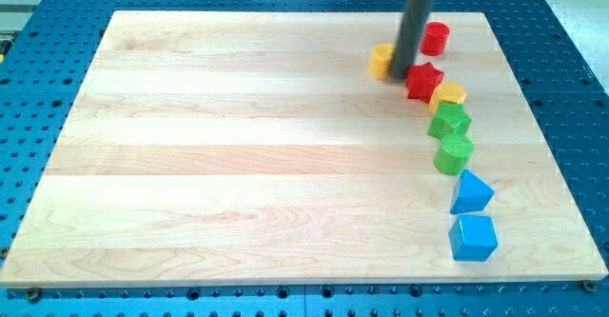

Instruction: Move the yellow heart to the top left of the red star

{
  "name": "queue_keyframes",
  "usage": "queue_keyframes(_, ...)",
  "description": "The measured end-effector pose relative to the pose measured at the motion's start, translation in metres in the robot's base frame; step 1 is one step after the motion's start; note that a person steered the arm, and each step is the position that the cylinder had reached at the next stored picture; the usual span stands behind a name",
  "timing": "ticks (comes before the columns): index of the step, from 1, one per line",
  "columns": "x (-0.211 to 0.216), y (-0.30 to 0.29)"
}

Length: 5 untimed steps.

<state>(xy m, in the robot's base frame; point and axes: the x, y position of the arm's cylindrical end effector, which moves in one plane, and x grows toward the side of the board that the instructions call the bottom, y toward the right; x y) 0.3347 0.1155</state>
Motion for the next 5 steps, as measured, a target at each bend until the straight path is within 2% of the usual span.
queue_keyframes(1, 0.019, 0.0)
queue_keyframes(3, -0.005, -0.031)
queue_keyframes(5, -0.024, -0.017)
